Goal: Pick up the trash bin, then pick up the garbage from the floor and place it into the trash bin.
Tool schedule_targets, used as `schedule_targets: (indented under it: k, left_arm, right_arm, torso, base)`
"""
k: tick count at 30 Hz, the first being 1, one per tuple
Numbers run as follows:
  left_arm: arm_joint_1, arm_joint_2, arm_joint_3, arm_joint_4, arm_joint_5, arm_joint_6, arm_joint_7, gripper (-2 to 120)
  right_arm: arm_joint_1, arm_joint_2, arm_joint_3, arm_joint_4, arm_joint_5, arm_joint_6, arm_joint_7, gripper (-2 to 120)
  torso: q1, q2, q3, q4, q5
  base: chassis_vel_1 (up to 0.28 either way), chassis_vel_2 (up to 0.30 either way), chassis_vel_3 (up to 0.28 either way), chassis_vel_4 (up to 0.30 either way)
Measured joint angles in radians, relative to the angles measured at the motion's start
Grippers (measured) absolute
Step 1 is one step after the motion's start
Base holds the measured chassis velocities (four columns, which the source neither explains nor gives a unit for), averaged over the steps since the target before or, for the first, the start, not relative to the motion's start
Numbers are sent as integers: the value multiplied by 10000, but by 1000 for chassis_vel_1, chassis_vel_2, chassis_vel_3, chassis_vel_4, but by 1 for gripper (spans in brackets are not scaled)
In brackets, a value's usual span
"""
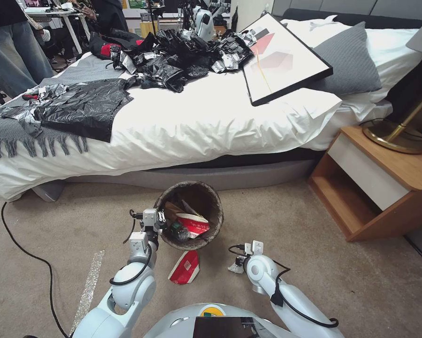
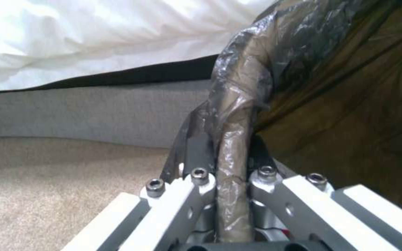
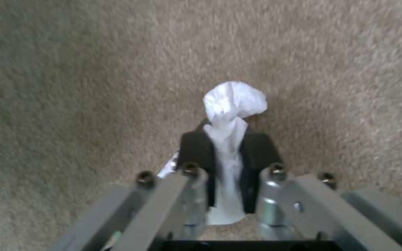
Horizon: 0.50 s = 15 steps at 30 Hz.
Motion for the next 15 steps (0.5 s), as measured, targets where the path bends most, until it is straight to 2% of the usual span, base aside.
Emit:
schedule_targets:
  k: [2,15]
  left_arm:
    - [-6,4,14,0,-23,2,-8,0]
    - [-4,19,56,0,-59,16,-19,0]
  right_arm:
    - [-8,-5,62,134,12,38,114,0]
    - [-181,-266,375,939,1,115,445,0]
  torso:
    - [0,0,0,-1,-2]
    - [0,0,-1,-2,-3]
  base:
    - [0,0,0,0]
    - [0,0,0,0]
